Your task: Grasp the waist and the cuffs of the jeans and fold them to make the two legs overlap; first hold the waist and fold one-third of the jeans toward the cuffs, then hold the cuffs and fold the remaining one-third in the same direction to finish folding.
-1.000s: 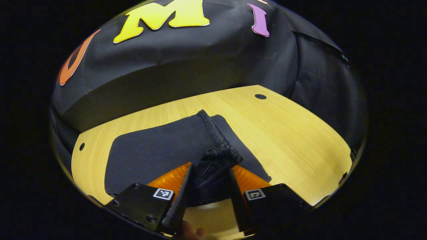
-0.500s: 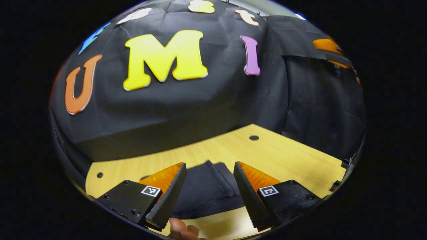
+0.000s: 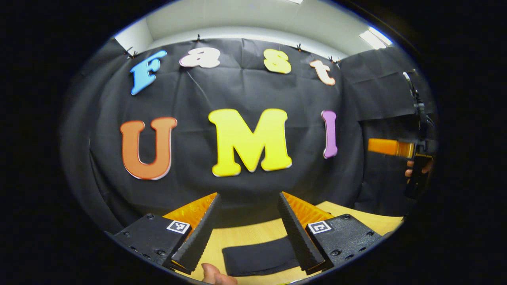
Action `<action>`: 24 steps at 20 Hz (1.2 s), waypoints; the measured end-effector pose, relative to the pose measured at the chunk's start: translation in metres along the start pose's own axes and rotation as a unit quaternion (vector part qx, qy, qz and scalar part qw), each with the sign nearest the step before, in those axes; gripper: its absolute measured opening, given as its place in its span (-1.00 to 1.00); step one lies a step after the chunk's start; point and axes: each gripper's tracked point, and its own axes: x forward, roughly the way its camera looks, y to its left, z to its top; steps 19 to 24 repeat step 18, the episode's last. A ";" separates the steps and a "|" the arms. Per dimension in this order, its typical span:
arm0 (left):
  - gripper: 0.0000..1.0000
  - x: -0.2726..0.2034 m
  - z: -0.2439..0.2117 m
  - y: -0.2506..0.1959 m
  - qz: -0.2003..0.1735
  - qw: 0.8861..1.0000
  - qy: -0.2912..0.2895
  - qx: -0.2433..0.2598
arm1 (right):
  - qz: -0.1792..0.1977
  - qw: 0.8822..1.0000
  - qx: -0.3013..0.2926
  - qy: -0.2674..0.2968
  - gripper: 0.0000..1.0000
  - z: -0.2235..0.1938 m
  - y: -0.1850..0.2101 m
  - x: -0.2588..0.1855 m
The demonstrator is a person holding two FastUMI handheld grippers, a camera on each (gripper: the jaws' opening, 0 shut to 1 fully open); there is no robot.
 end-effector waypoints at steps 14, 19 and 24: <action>0.84 -0.086 -0.051 0.095 0.140 0.987 0.052 -0.054 | 0.090 0.995 -0.024 0.044 0.99 -0.066 0.088 -0.014; 0.84 -0.090 -0.052 0.096 0.140 0.988 0.055 -0.045 | 0.081 0.995 -0.022 0.044 0.92 -0.067 0.086 -0.016; 0.84 -0.090 -0.052 0.096 0.140 0.988 0.055 -0.045 | 0.081 0.995 -0.022 0.044 0.92 -0.067 0.086 -0.016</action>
